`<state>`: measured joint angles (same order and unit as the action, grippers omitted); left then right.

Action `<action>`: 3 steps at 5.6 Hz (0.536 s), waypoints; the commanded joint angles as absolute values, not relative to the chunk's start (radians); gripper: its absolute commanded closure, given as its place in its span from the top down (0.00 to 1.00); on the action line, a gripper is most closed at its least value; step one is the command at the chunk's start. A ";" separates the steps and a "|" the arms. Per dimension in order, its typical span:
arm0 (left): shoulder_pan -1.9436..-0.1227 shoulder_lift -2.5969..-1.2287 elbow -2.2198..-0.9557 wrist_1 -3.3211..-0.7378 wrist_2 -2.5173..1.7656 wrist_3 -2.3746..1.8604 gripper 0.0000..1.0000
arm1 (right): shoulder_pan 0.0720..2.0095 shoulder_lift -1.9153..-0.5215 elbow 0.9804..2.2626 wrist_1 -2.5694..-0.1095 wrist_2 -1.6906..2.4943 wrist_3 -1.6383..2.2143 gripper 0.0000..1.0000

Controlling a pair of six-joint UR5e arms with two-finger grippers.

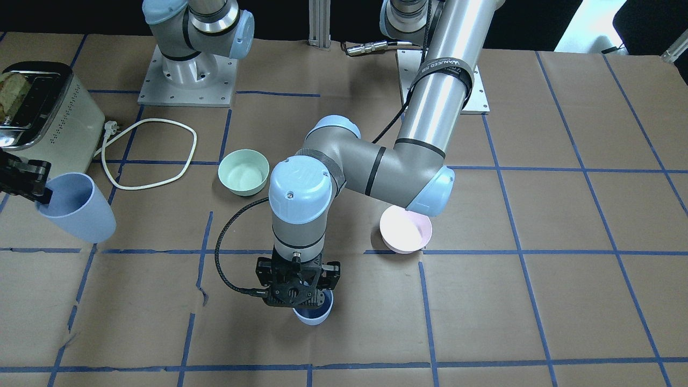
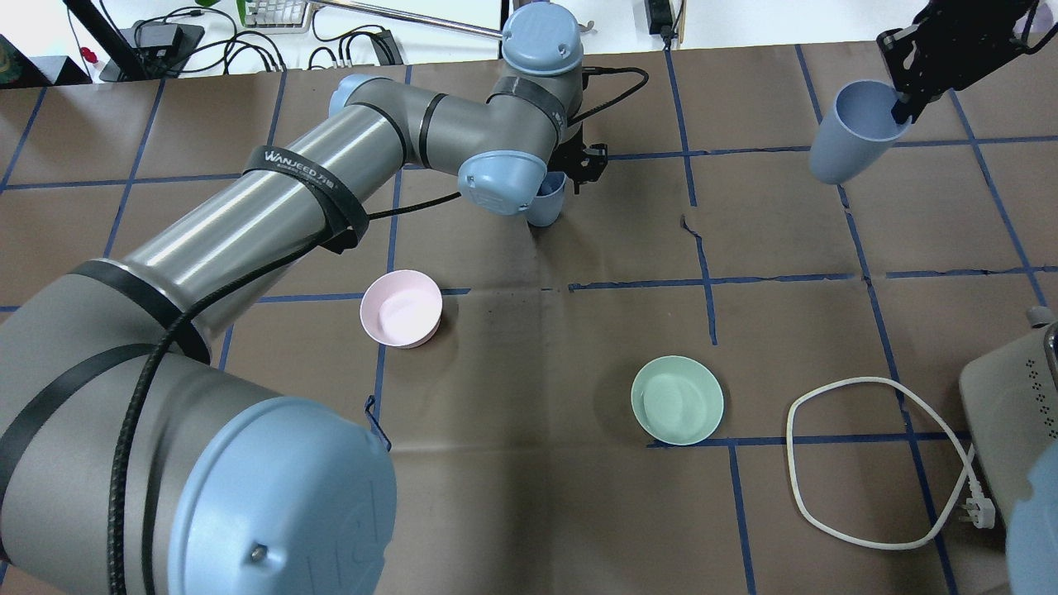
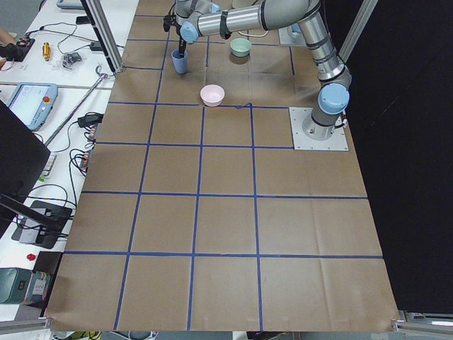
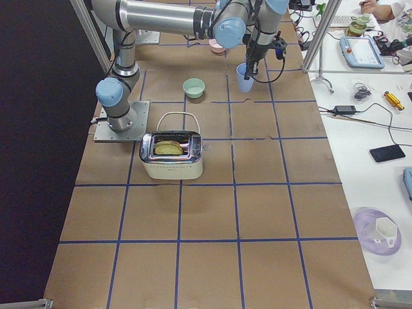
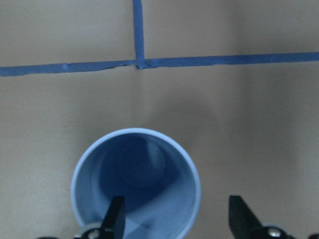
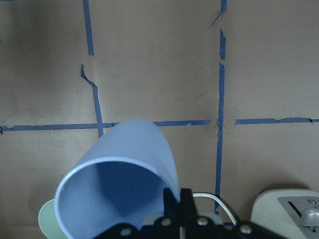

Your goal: Stack blue cups with both arms

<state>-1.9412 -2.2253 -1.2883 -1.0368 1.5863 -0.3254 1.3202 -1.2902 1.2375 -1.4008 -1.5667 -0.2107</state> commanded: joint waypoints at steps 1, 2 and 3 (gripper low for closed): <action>-1.910 -2.098 -1.291 -1.217 1.585 -0.319 0.99 | 1.363 -1.286 1.235 -1.413 -1.521 -0.113 0.09; -1.851 -2.009 -1.313 -1.301 1.577 -0.249 0.99 | 1.417 -1.257 1.227 -1.455 -1.520 -0.050 0.09; -1.792 -1.921 -1.354 -1.366 1.577 -0.180 0.99 | 1.486 -1.244 1.227 -1.509 -1.520 0.036 0.09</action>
